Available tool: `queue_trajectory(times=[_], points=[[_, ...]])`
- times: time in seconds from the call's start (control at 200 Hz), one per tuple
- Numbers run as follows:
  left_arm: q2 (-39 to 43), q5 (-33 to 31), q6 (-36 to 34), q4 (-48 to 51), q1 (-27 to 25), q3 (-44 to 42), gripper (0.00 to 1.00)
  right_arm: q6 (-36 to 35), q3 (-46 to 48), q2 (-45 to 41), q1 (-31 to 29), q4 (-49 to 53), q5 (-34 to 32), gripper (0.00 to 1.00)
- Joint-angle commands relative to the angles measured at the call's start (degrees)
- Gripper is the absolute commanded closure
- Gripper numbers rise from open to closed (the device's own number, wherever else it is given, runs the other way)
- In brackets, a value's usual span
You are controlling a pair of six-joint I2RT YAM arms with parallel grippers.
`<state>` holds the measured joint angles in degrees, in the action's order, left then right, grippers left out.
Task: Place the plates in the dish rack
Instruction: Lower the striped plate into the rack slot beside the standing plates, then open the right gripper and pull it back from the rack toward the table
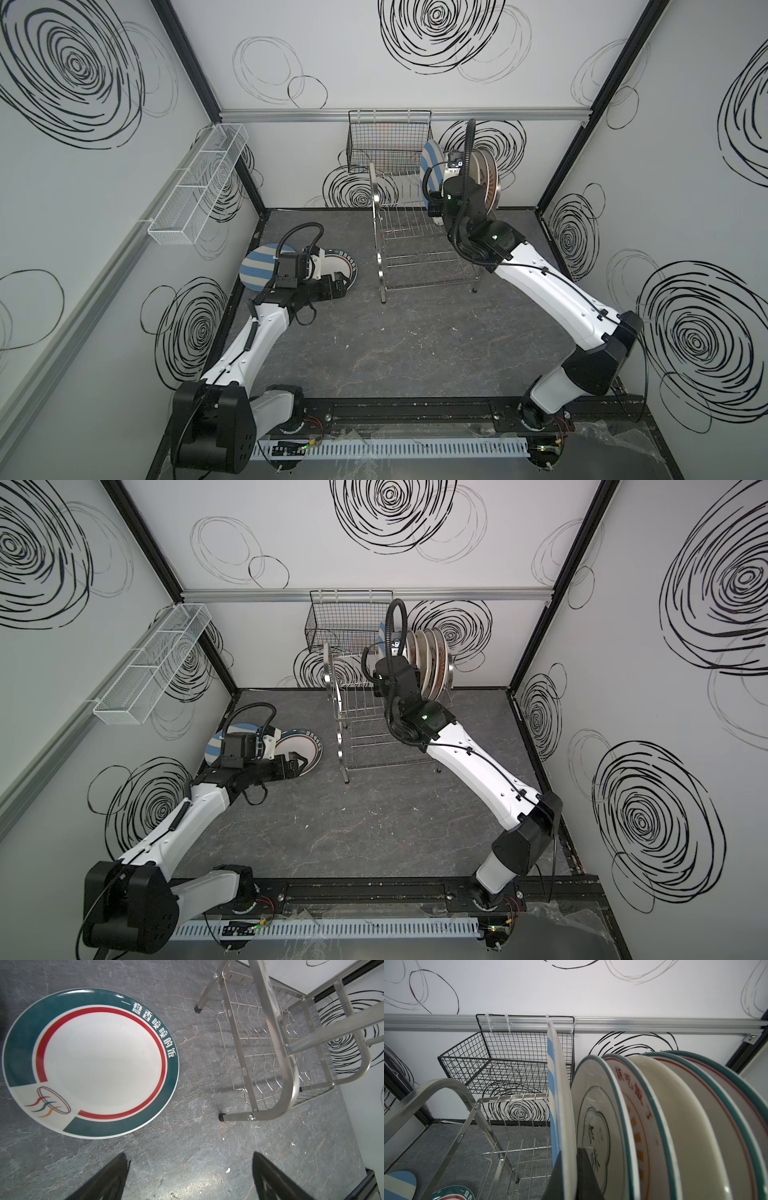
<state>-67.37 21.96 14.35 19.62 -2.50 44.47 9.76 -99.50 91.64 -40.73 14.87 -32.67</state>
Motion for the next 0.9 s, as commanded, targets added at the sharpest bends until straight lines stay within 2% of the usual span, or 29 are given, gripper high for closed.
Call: queue_trajectory(times=[0.0, 0.16, 0.3, 0.395, 0.535, 0.66, 0.896], points=[[0.5, 0.0, -1.2, -0.9, 0.5, 0.3, 0.04, 1.3, -0.3, 0.1, 0.2, -3.0, 0.1, 1.00], [0.4, 0.0, -1.2, -0.9, 0.5, 0.3, 0.04, 1.4, -0.5, 0.8, 0.3, -2.4, -0.3, 1.00], [0.3, 0.1, -1.2, -0.9, 0.5, 0.4, 0.04, 1.3, -1.0, 1.1, 0.3, -1.8, 0.0, 0.90], [0.2, 0.2, -1.1, -0.9, 0.5, 0.4, 0.04, 0.8, -0.9, 1.2, 0.4, -1.6, -0.1, 0.88], [0.3, 0.1, -1.2, -0.9, 0.5, 0.4, 0.04, 0.7, -1.5, 1.1, 0.4, -1.0, 0.5, 0.71], [0.2, 0.2, -1.2, -0.9, 0.5, 0.4, 0.04, 0.6, -1.8, 0.8, 0.3, -0.8, 0.8, 0.60], [0.2, -0.1, -1.1, -0.9, 0.5, 0.4, 0.04, -1.0, -5.1, 0.8, -0.7, 1.3, 0.8, 0.49]])
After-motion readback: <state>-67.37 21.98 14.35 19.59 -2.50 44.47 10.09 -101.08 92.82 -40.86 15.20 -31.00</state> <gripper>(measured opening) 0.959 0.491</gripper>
